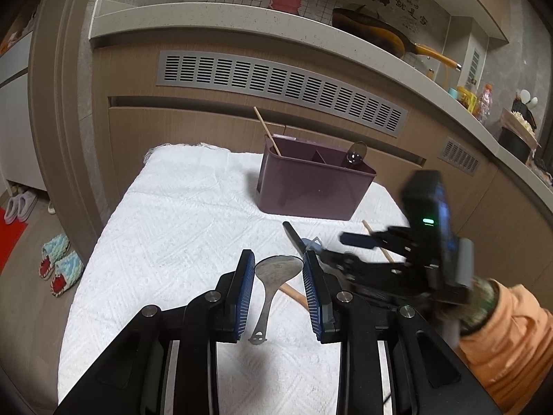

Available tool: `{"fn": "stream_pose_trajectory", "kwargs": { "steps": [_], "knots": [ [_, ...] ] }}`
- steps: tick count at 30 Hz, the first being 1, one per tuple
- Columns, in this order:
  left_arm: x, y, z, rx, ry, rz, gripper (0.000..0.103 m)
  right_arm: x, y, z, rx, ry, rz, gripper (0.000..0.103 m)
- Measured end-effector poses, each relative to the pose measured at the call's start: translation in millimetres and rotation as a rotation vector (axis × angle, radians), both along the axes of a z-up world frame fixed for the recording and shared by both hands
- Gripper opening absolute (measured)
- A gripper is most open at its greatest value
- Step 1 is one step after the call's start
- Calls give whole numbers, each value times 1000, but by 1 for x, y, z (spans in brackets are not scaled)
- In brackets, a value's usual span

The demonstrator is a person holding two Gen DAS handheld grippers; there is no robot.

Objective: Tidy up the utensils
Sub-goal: 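Grasp a black-handled spoon with the right gripper while the left gripper holds the silver spoon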

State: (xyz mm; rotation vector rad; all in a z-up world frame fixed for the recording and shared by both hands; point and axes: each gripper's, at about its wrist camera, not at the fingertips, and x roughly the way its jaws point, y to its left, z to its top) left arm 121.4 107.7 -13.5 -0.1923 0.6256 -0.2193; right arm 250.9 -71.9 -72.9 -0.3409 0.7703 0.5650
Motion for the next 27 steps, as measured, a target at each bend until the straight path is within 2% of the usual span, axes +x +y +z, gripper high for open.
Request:
{"fn": "stream_pose_trajectory", "kwargs": {
  "steps": [3,6,7,8,10,11,12,17,21,25,26,27],
  "knots": [
    [3,1,-2,-6,3,-7,30,9,19,-9,-70,-29,19,39],
    [6,3,-5,-16,7,-6,30,18,28,-18,-93,17,23,37],
    [7,3,-5,-17,8,-6,30,22,28,-21,-92,38,10,32],
    [8,3,-6,-18,11,-6,30,23,27,-21,-91,46,4,21],
    [8,2,-6,-14,12,-5,29,21,24,-18,-98,36,-11,14],
    [8,2,-5,-11,11,-4,30,16,21,-13,-95,28,-15,5],
    [8,0,-5,-8,9,-4,30,9,18,-8,-91,18,-10,3],
    [4,-14,2,19,-9,-18,30,-28,-7,32,-53,-64,-23,3],
    [2,-29,9,58,-44,-17,29,-51,-30,63,11,-84,-14,3],
    [8,-31,12,60,-56,20,29,-56,-35,66,25,-76,35,3],
    [11,-30,10,51,-46,32,30,-55,-34,62,28,-73,55,5],
    [14,-29,7,46,-36,40,30,-54,-30,57,15,-63,70,15]
  ]
}}
